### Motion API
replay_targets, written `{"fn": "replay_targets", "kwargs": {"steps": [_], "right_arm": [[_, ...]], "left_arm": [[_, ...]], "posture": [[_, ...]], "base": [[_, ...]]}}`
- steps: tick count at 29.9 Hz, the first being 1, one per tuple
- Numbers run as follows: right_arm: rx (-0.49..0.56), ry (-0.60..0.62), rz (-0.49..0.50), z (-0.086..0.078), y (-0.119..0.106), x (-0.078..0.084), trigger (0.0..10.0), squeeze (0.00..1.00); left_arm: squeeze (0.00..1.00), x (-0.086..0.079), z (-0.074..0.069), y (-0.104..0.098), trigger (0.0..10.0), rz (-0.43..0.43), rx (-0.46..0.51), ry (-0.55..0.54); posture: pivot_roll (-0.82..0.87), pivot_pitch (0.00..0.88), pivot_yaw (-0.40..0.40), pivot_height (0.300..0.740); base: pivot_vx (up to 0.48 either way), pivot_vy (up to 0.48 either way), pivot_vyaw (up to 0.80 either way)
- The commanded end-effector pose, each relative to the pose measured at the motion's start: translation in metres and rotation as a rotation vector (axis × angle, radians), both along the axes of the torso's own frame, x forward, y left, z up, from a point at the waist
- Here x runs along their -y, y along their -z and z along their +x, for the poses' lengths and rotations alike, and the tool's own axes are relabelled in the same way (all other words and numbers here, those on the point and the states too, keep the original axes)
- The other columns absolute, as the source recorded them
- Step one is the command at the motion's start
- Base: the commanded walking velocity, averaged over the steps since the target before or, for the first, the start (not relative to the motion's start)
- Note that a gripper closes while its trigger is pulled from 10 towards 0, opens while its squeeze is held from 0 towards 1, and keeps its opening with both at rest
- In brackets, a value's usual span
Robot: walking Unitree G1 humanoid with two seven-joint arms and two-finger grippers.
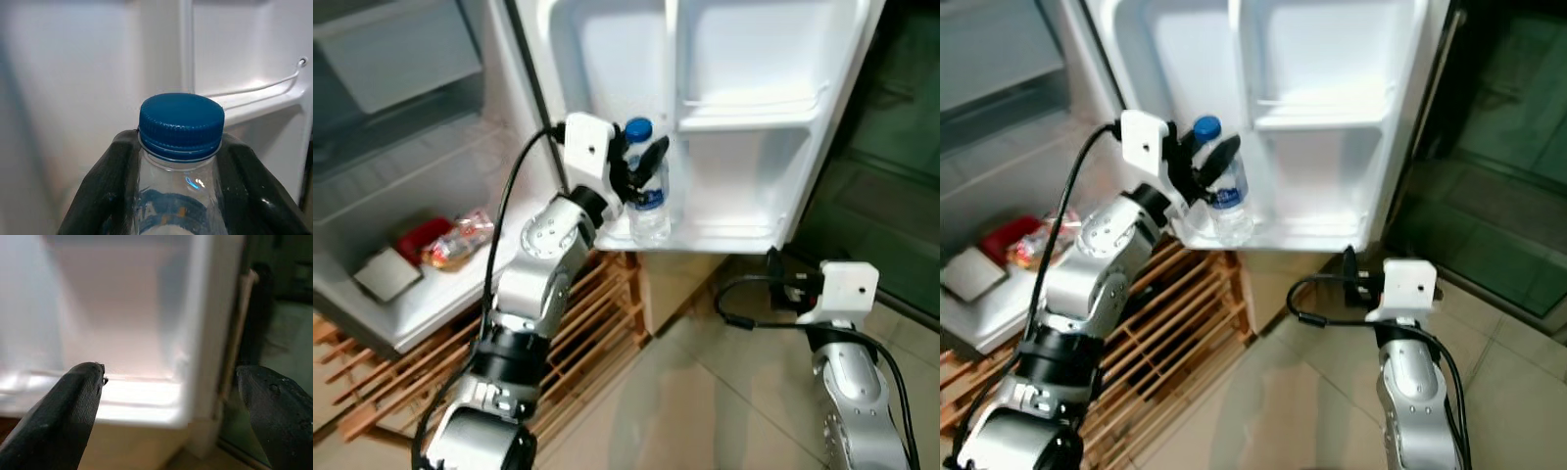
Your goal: Restocking fridge
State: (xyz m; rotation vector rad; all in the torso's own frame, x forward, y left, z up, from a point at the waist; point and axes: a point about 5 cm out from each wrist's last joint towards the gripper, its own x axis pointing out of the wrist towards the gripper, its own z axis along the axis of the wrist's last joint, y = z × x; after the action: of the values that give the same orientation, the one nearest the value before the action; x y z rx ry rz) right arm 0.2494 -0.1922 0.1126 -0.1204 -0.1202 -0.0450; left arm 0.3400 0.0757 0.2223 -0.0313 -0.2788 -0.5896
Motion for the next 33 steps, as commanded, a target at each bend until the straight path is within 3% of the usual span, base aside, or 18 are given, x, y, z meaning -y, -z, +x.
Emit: {"fn": "replay_targets", "kwargs": {"steps": [1,5,9,14,21,24,26,29,33], "right_arm": [[0.019,-0.022,-0.005,0.003,-0.005,-0.007,10.0,0.0],[0.042,-0.021,0.04,0.018,-0.011,-0.008,10.0,0.0],[0.068,-0.003,0.06,0.023,-0.019,-0.007,10.0,0.0],[0.071,-0.02,0.105,0.012,-0.021,-0.02,10.0,0.0],[0.044,-0.014,0.124,-0.005,-0.014,-0.026,10.0,0.0],[0.02,0.004,0.121,-0.019,-0.01,-0.027,10.0,0.0],[0.017,0.006,0.119,-0.021,-0.01,-0.027,10.0,0.0],[0.007,0.025,0.114,-0.026,-0.01,-0.024,10.0,0.0],[0.011,0.031,0.109,-0.026,-0.014,-0.022,10.0,0.0]], "left_arm": [[0.0,-0.001,0.003,-0.008,10.0,0.028,0.055,-0.001],[0.0,-0.001,0.012,-0.011,10.0,0.086,0.109,-0.023],[0.0,-0.005,0.024,-0.014,10.0,0.055,0.12,-0.062],[0.0,-0.016,0.042,-0.011,10.0,0.051,0.142,-0.18],[0.0,-0.012,0.051,-0.013,10.0,0.052,0.141,-0.191],[0.0,-0.012,0.058,-0.005,10.0,-0.008,0.057,-0.222],[0.0,-0.013,0.06,-0.003,10.0,-0.023,0.037,-0.231],[0.0,-0.021,0.062,0.021,10.0,-0.081,-0.109,-0.306],[0.0,-0.026,0.061,0.036,10.0,-0.093,-0.175,-0.349]], "posture": [[-0.23,0.0,0.139,0.74],[-0.23,0.0,0.174,0.74],[-0.22,0.0,0.189,0.74],[-0.24,0.0,0.239,0.74],[-0.28,0.034,0.279,0.74],[-0.3,0.066,0.308,0.74],[-0.3,0.068,0.31,0.74],[-0.32,0.081,0.327,0.74],[-0.33,0.099,0.327,0.74]], "base": [[0.0,0.0,0.0],[0.0,0.0,0.0],[0.0,0.0,0.0],[0.0,0.0,0.0],[0.0,0.0,0.0],[0.0,0.0,0.0],[0.0,0.0,0.0],[0.0,0.0,0.0],[0.0,0.0,0.0]]}}
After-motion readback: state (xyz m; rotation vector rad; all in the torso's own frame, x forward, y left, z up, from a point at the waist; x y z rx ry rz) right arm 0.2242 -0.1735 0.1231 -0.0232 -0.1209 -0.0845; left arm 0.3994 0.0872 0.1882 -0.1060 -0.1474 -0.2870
